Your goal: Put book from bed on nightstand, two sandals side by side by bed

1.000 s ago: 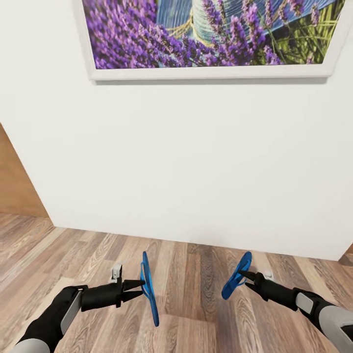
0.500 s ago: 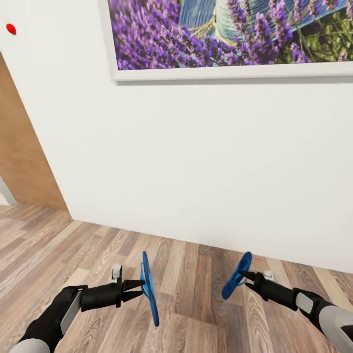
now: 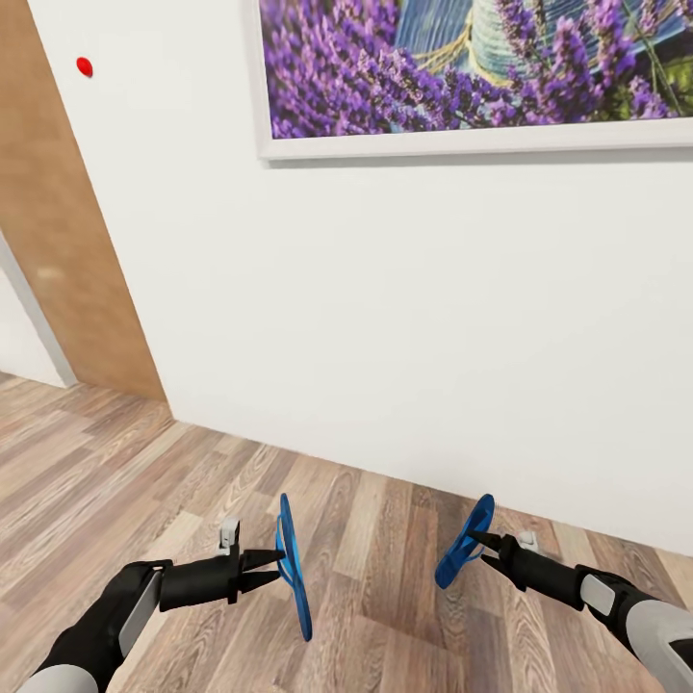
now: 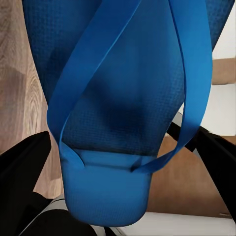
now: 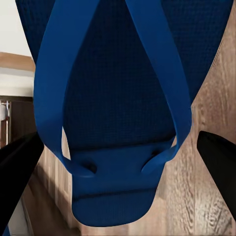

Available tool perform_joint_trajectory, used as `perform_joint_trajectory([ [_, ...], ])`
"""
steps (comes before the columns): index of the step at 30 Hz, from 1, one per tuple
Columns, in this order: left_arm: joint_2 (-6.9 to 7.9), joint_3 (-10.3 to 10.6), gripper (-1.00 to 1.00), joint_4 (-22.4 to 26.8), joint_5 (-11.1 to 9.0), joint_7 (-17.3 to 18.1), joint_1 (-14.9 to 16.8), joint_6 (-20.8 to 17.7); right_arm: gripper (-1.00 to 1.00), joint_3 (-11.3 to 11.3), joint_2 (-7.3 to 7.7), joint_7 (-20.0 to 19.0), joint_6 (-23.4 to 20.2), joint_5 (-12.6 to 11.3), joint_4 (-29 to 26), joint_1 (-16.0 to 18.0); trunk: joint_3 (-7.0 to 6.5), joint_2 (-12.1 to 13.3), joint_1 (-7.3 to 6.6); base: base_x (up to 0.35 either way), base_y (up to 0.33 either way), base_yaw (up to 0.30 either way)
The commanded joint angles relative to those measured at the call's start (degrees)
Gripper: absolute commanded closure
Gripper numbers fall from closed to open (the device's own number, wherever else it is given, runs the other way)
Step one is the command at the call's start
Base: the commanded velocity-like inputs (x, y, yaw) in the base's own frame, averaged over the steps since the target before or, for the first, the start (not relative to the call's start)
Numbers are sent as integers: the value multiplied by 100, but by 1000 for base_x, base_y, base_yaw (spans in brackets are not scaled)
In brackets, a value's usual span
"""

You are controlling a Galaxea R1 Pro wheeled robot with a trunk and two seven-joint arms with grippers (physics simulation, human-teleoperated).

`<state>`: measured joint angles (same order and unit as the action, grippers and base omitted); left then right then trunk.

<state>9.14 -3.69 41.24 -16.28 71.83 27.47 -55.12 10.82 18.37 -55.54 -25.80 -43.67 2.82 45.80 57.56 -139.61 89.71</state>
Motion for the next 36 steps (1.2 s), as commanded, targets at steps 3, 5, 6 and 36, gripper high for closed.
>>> perform_joint_trajectory([
  [3,0,0,100,-2,-14,7,4,-42,100,43,0,-25,-40,-62,17,8,5,-2,-1,0,0,197],
  [5,2,0,100,-2,-15,5,4,-43,100,43,0,-26,-40,-62,17,8,5,-2,-1,0,0,197],
  [6,3,0,100,-2,-15,6,4,-43,100,43,0,-26,-40,-62,17,8,5,-2,-1,0,0,197],
  [36,70,-9,100,-133,-16,16,3,-34,100,38,0,-25,-40,-70,17,8,5,-2,-1,0,0,197],
])
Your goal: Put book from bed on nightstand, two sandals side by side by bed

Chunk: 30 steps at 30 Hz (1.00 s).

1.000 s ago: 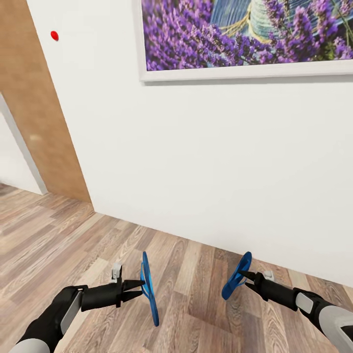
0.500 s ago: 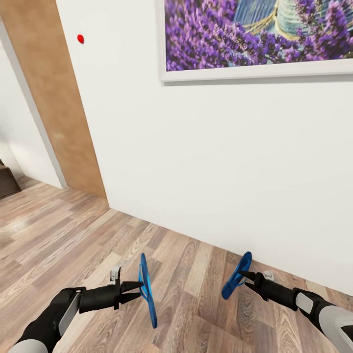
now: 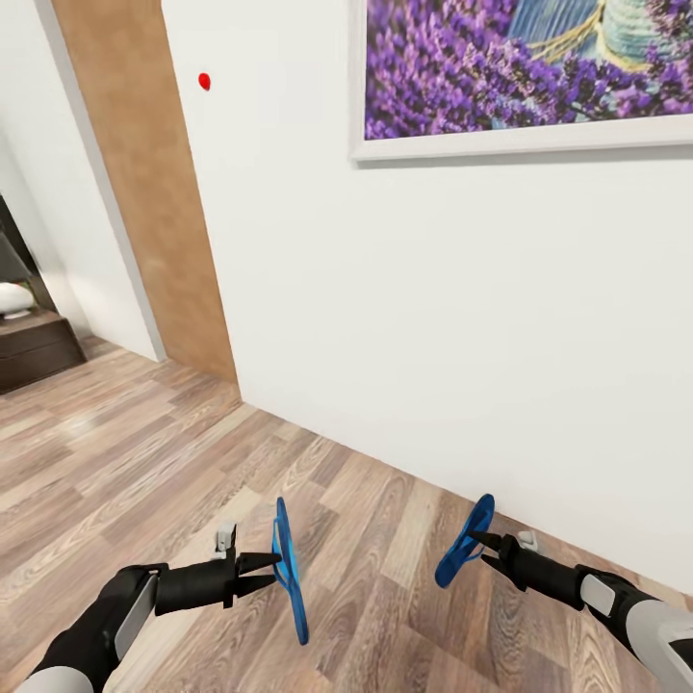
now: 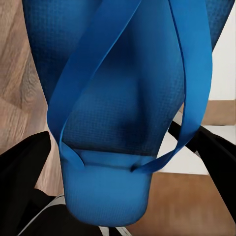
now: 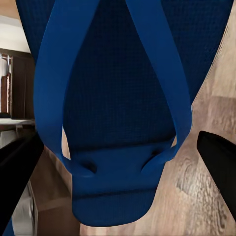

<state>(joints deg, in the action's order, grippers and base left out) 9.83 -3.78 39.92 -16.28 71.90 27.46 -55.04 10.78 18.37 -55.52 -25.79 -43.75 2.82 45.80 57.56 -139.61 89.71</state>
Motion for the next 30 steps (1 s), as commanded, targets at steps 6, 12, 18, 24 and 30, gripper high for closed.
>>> perform_joint_trajectory([
  [6,-2,0,100,-5,-16,5,5,-42,100,31,0,-28,-40,-61,17,8,5,-2,-1,0,0,195],
  [12,-7,0,100,-5,-16,1,5,-42,100,27,0,-29,-40,-56,17,8,5,-2,-1,0,0,193],
  [18,0,0,100,-4,-16,6,4,-42,100,34,-1,-29,-40,-50,17,8,5,-2,-1,0,0,192],
  [24,-6,7,100,-3,-14,1,5,-42,100,30,-7,-29,-40,-53,17,8,5,-2,-1,0,0,191],
  [30,-7,9,100,-8,-13,0,5,-42,100,35,-15,-29,-40,-47,17,8,5,-2,-1,0,0,190],
])
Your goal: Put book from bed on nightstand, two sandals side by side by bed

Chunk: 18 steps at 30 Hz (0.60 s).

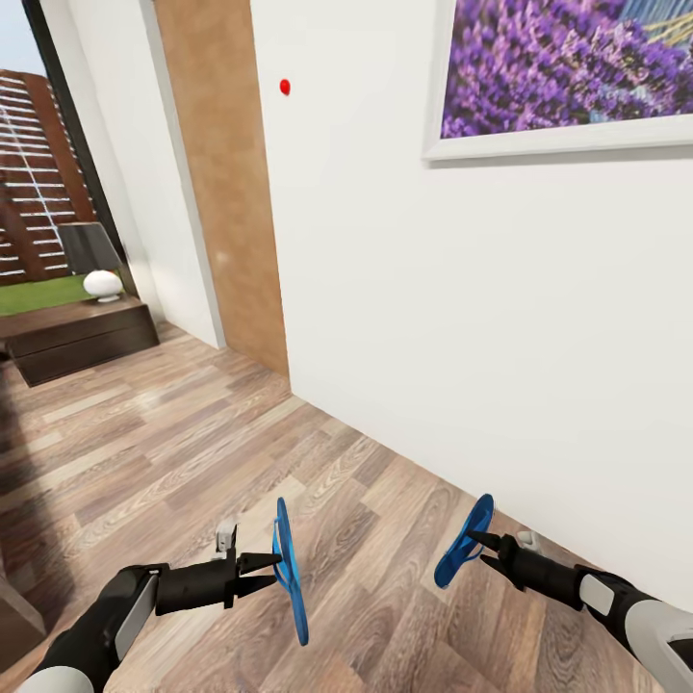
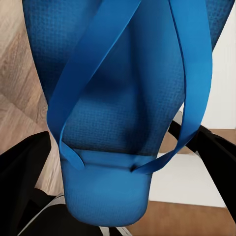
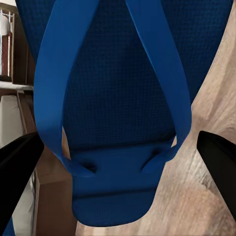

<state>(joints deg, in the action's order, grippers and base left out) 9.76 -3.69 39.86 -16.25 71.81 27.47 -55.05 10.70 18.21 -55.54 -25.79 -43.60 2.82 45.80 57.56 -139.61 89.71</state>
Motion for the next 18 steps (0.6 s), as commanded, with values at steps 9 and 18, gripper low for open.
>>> perform_joint_trajectory([
  [9,0,0,100,-3,-19,9,4,-41,100,45,-1,-26,-40,-61,17,8,5,-2,-1,0,0,187],
  [18,-7,2,100,-4,-19,9,4,-41,100,46,-1,-20,-40,-61,17,8,5,-2,-1,0,0,184],
])
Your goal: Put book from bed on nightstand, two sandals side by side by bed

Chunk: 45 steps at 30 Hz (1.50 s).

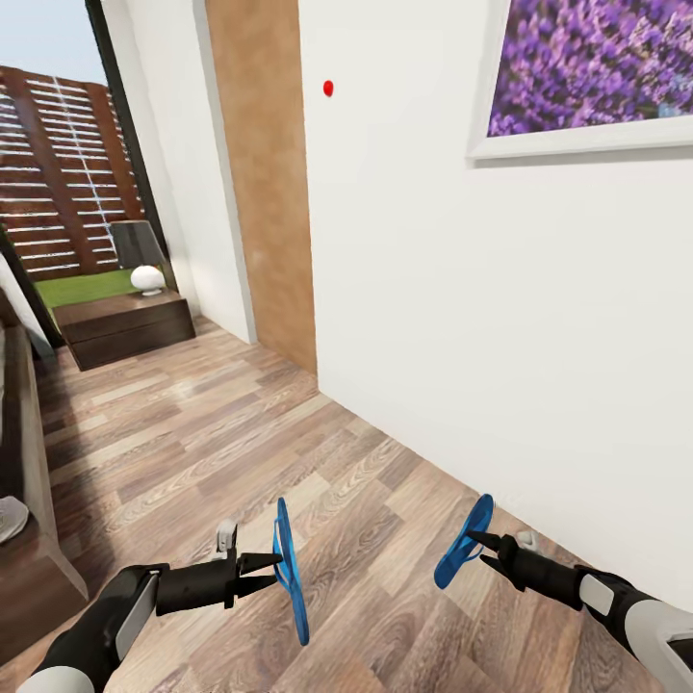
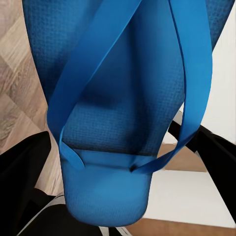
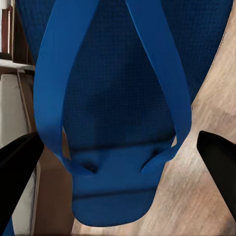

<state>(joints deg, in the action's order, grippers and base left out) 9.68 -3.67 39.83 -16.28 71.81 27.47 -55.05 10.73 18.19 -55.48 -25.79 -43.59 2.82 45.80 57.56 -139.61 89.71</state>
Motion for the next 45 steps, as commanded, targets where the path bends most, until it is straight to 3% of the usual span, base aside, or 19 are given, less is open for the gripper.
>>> perform_joint_trajectory([
  [1,0,2,100,-2,-16,9,4,-41,100,43,0,-29,-40,-62,17,8,5,-2,-1,0,0,182],
  [34,-45,7,100,-2,-7,-5,4,-33,100,46,0,-32,-40,-62,17,8,5,-2,-1,0,0,179],
  [45,-54,7,100,-2,-15,-216,4,-33,100,47,0,-33,-40,-62,17,8,5,-2,-1,0,0,179],
])
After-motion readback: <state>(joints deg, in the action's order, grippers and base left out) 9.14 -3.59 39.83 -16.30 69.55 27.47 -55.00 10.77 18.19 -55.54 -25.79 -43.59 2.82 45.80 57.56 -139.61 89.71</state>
